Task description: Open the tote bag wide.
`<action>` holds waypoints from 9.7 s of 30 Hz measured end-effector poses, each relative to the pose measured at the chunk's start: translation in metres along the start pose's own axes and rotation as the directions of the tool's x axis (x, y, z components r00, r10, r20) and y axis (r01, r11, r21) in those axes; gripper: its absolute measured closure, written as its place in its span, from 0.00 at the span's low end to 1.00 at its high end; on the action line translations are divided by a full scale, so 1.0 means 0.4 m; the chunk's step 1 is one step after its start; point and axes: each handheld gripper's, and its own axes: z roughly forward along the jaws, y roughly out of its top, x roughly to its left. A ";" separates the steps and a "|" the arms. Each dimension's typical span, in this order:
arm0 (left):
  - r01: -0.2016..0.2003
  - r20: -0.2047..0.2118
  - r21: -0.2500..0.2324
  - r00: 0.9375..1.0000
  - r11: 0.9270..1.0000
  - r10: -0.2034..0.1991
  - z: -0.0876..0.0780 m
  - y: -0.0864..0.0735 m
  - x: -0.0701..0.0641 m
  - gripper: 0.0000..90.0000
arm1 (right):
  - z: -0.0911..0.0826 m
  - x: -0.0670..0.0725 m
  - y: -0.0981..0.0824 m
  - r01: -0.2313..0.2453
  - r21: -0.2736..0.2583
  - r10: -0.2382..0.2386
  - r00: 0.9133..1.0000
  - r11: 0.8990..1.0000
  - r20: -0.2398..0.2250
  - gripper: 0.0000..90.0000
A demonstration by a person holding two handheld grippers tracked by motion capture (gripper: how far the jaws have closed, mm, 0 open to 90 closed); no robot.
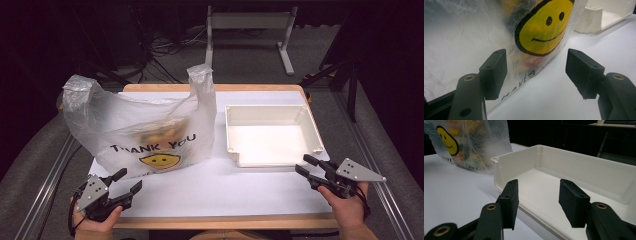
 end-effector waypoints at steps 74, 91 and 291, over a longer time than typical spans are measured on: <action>0.058 -0.019 -0.099 0.998 0.993 -0.060 -0.035 0.185 0.126 0.99 | 0.178 0.132 0.230 0.118 -0.006 -0.116 0.965 0.993 -0.235 0.45; 0.048 -0.023 -0.099 0.998 0.994 -0.050 -0.029 0.179 0.125 0.93 | 0.394 0.224 0.361 0.199 -0.028 -0.197 0.923 0.980 -0.331 0.33; 0.127 -0.109 0.225 0.989 0.966 -0.104 0.212 0.043 0.178 0.92 | 0.475 0.368 0.348 0.078 -0.010 -0.077 0.933 0.997 -0.350 0.61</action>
